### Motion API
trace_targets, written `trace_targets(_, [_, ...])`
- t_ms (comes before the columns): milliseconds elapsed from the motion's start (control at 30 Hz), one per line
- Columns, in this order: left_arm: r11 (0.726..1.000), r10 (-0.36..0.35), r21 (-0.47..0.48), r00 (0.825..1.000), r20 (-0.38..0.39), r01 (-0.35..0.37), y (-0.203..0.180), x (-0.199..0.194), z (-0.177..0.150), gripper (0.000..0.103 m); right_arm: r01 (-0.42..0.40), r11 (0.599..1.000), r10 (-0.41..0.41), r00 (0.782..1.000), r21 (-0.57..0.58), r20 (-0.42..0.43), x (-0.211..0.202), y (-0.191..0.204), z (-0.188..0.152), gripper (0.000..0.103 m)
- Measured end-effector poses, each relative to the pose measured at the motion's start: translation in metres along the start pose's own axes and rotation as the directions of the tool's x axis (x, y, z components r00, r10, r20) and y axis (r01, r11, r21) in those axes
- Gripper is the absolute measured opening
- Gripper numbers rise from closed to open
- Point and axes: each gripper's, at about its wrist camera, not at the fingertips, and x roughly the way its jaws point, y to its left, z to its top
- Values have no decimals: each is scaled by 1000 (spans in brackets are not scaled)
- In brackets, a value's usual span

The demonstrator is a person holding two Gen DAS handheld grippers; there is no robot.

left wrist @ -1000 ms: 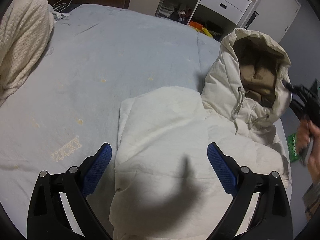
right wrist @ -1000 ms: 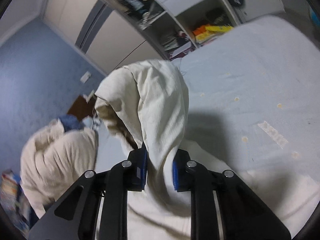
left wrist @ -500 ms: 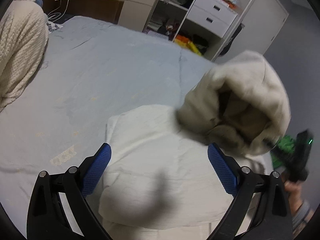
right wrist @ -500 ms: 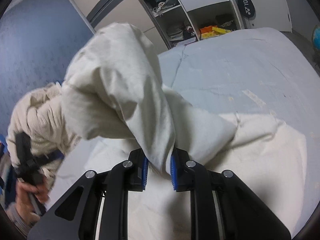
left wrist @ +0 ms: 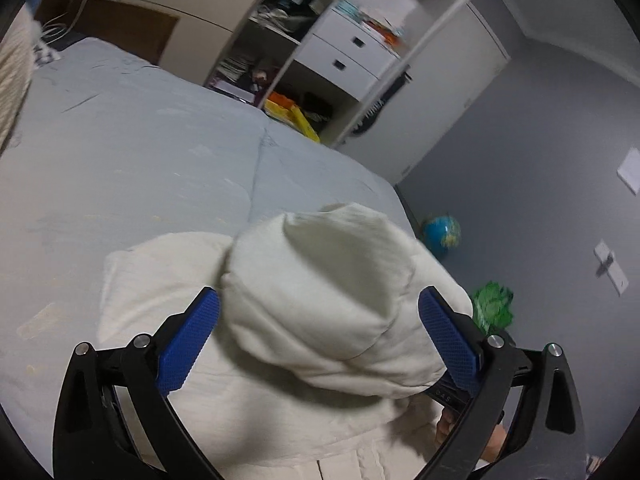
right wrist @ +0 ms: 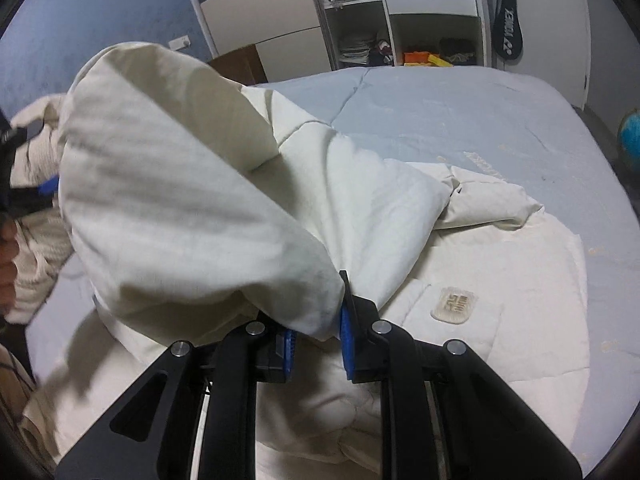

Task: Fold large clothes

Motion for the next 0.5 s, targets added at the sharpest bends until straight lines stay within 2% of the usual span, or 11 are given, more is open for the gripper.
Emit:
trace_targets(233, [996,-42,70,997,-57,46,-24,29,-8,95,35,998,-34,999,-44,13,4,5,-9,15])
trace_targets(300, [995,-72,63,995,-73,77,-24,36,-11,79,44,998,-43,999,-49,17,5,7,-11,15])
trace_targets(333, [993,-98,62,989,-111,105,-26,43,-14,55,47,998,-46,999,-50,18,6,8,-14,15])
trace_targets(367, [991,-97,73,983,-158,109,-28,51,-16,40,52,997,-51,999,-51,18,6,9,-14,15])
trace_targets(467, [991,-43,117,980,-193,66,-29,61,-21,21,68,997,-67,997,-42,27,3,10,-16,18])
trace_targets(500, [991,-35,117,979,-201,60,-28,63,-21,21,75,997,-74,997,-34,29,3,11,-13,20])
